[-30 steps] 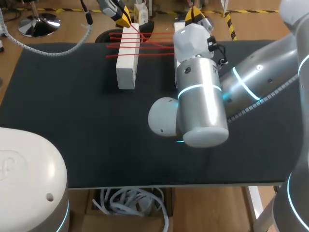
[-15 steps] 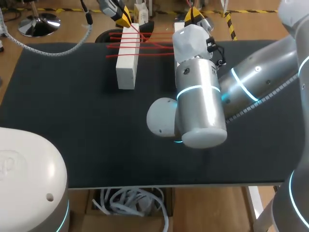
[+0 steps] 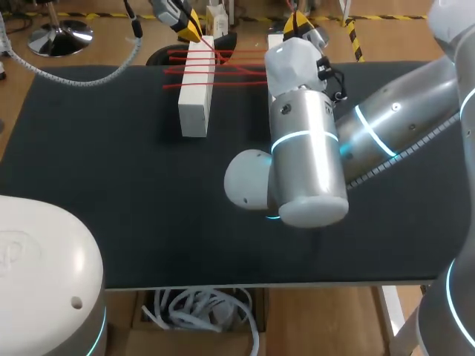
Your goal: Grab the tape and strap the tape.
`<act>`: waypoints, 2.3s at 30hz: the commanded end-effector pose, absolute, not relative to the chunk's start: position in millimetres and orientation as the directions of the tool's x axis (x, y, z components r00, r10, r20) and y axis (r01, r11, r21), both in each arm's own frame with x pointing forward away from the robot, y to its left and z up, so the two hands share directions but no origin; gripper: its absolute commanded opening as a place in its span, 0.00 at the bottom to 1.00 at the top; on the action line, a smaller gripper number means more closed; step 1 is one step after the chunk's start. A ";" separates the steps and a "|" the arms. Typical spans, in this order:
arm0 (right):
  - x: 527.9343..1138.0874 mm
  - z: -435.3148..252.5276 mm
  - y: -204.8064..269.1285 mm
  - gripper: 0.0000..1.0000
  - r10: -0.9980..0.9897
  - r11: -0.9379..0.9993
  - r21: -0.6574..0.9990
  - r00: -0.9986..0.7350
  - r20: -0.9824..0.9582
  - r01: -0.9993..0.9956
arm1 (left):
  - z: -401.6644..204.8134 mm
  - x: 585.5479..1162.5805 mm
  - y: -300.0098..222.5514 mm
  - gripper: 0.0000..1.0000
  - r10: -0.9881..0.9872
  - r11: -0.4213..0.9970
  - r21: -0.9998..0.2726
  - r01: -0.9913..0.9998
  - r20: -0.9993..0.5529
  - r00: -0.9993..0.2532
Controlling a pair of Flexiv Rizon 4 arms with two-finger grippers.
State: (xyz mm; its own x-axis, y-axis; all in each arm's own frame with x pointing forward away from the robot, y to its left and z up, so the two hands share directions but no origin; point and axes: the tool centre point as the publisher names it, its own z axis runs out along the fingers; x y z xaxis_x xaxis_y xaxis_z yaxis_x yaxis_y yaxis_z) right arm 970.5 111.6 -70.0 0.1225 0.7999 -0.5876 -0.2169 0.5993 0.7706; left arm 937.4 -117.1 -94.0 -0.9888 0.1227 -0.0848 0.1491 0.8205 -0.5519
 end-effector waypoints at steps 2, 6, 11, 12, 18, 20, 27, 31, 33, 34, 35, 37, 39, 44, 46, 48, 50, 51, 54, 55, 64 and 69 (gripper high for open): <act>984.6 -70.8 110.1 0.00 0.772 0.636 0.756 0.114 -0.625 -0.156 | -93.1 937.7 -117.3 0.00 0.122 0.823 -0.548 0.148 -0.082 -0.989; 993.9 -73.8 109.6 0.00 0.737 0.675 0.729 0.090 -0.669 -0.111 | -93.1 937.7 -117.3 0.00 0.122 0.823 -0.548 0.148 -0.082 -0.989; 994.0 -72.5 111.8 0.00 0.647 0.760 0.634 0.079 -0.758 -0.140 | -93.1 937.7 -117.3 0.00 0.122 0.823 -0.548 0.148 -0.082 -0.989; 993.8 -72.0 111.5 0.00 0.624 0.780 0.611 0.086 -0.777 -0.138 | -93.1 937.7 -117.3 0.00 0.122 0.823 -0.548 0.148 -0.082 -0.989; 987.5 -72.6 105.7 0.00 0.511 0.857 0.498 0.090 -0.855 -0.133 | -93.1 937.7 -117.3 0.00 0.122 0.823 -0.548 0.148 -0.082 -0.989; 986.3 -72.5 104.4 0.00 0.460 0.885 0.451 0.061 -0.886 -0.120 | -93.1 937.7 -117.3 0.00 0.122 0.823 -0.548 0.148 -0.082 -0.989; 985.3 -70.8 107.6 0.00 0.307 0.944 0.306 -0.010 -0.952 -0.120 | -93.1 937.7 -117.3 0.00 0.122 0.823 -0.548 0.148 -0.082 -0.989; 985.0 -66.9 109.8 0.00 0.236 0.959 0.241 -0.049 -0.970 -0.152 | -93.1 937.7 -117.3 0.00 0.122 0.823 -0.548 0.148 -0.082 -0.989; 983.0 -63.1 109.9 0.00 0.209 0.957 0.212 -0.034 -0.977 -0.198 | -93.1 937.7 -117.3 0.00 0.122 0.823 -0.548 0.148 -0.082 -0.989; 982.7 -60.5 108.5 0.00 0.233 0.951 0.233 -0.025 -0.972 -0.205 | -93.1 937.7 -117.3 0.00 0.122 0.823 -0.548 0.148 -0.082 -0.989; 983.8 -58.4 105.8 0.00 0.266 0.940 0.260 -0.002 -0.964 -0.219 | -93.1 937.7 -117.3 0.00 0.122 0.823 -0.548 0.148 -0.082 -0.989; 986.1 -56.3 102.4 0.00 0.295 0.933 0.273 0.062 -0.953 -0.236 | -93.1 937.7 -117.3 0.00 0.122 0.823 -0.548 0.148 -0.082 -0.989; 986.1 -56.3 102.4 0.00 0.295 0.933 0.273 0.062 -0.953 -0.236 | -93.1 937.7 -117.3 0.00 0.122 0.823 -0.548 0.148 -0.082 -0.989; 986.1 -56.3 102.4 0.00 0.295 0.933 0.273 0.062 -0.953 -0.236 | -93.1 937.7 -117.3 0.00 0.122 0.823 -0.548 0.148 -0.082 -0.989; 986.1 -56.3 102.4 0.00 0.295 0.933 0.273 0.062 -0.953 -0.236 | -93.1 937.7 -117.3 0.00 0.122 0.823 -0.548 0.148 -0.082 -0.989; 986.1 -56.3 102.4 0.00 0.295 0.933 0.273 0.062 -0.953 -0.236 | -93.1 937.7 -117.3 0.00 0.122 0.823 -0.548 0.148 -0.082 -0.989; 986.5 -56.8 108.1 0.00 0.263 0.946 0.250 0.035 -0.964 -0.207 | -93.1 937.7 -117.3 0.00 0.122 0.823 -0.548 0.148 -0.082 -0.989; 985.3 -57.4 112.5 0.00 0.227 0.955 0.215 0.038 -0.973 -0.202 | -93.1 937.7 -117.3 0.00 0.122 0.823 -0.548 0.148 -0.082 -0.989; 980.5 -58.2 120.3 0.00 0.131 0.979 0.128 0.009 -0.991 -0.159 | -93.1 937.7 -117.3 0.00 0.122 0.823 -0.548 0.148 -0.082 -0.989; 978.5 -57.4 120.8 0.00 0.107 0.984 0.104 0.008 -0.994 -0.141 | -93.1 937.7 -117.3 0.00 0.122 0.823 -0.548 0.148 -0.082 -0.989; 969.2 -50.5 128.0 0.00 -0.122 0.988 -0.120 -0.013 -0.992 -0.098 | -93.1 937.7 -117.3 0.00 0.122 0.823 -0.548 0.148 -0.082 -0.989; 965.3 -45.8 129.0 0.00 -0.250 0.953 -0.250 0.022 -0.968 -0.174 | -93.1 937.7 -117.3 0.00 0.122 0.823 -0.548 0.148 -0.082 -0.989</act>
